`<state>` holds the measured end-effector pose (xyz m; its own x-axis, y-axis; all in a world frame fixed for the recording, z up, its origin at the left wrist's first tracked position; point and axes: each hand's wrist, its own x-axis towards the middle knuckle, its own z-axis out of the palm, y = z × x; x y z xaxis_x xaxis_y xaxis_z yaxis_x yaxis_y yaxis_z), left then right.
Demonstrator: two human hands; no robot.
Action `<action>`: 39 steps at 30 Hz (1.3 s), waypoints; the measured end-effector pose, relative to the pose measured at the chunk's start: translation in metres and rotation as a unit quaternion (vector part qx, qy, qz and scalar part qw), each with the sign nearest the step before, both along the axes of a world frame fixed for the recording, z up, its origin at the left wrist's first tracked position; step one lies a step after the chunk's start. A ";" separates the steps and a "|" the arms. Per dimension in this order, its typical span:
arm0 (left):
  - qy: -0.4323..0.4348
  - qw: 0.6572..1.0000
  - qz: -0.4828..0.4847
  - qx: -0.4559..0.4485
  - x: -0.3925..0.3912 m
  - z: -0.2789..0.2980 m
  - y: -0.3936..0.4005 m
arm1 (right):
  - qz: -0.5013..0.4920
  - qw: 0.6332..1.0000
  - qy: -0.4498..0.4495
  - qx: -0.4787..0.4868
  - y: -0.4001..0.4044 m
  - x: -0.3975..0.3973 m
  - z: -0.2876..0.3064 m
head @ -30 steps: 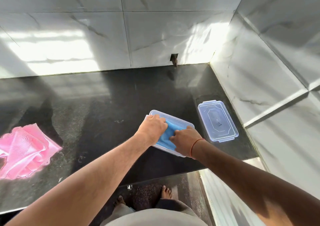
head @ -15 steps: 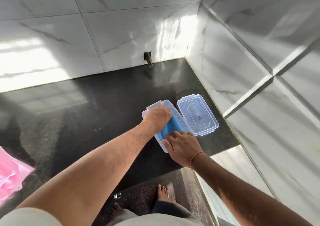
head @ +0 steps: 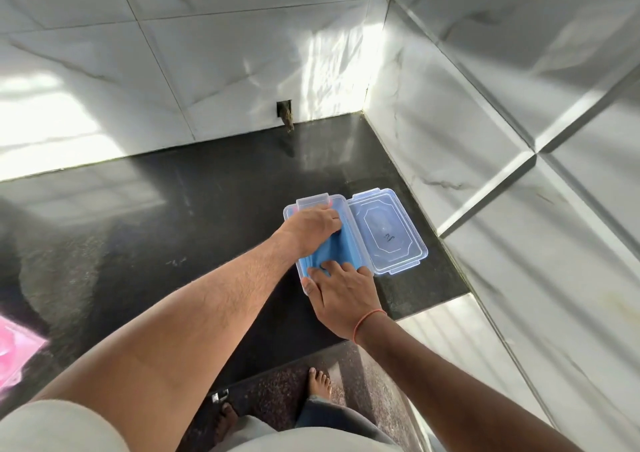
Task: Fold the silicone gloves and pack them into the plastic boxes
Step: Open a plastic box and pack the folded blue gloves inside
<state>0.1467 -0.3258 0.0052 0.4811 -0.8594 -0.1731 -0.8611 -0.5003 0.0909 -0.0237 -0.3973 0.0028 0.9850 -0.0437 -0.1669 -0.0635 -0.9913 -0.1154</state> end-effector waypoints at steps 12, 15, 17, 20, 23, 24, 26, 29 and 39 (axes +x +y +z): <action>-0.005 0.985 0.034 -0.169 -0.014 0.002 0.053 | -0.010 0.999 -0.037 -0.012 0.005 0.006 0.015; -0.029 0.976 0.102 -0.190 -0.023 0.006 0.086 | -0.014 0.997 -0.079 -0.002 0.021 0.015 0.021; -0.041 0.971 0.149 -0.185 -0.028 0.007 0.110 | -0.015 0.997 -0.081 0.008 0.036 0.022 0.024; -0.055 0.962 0.207 -0.170 -0.034 0.009 0.157 | 0.004 0.997 -0.077 0.018 0.069 0.034 0.024; -0.055 0.954 0.259 -0.140 -0.041 0.007 0.208 | 0.033 0.997 -0.066 0.038 0.107 0.044 0.024; -0.056 0.950 0.275 -0.135 -0.045 0.006 0.226 | 0.045 0.996 -0.059 0.042 0.123 0.047 0.023; -0.053 0.943 0.300 -0.130 -0.051 0.005 0.261 | 0.066 0.995 -0.048 0.049 0.152 0.052 0.021; -0.062 0.930 0.345 -0.111 -0.065 0.004 0.318 | 0.106 0.992 -0.039 0.056 0.201 0.056 0.018; -0.043 0.872 0.488 -0.002 -0.114 -0.007 0.491 | 0.222 0.972 0.009 0.069 0.353 0.064 -0.002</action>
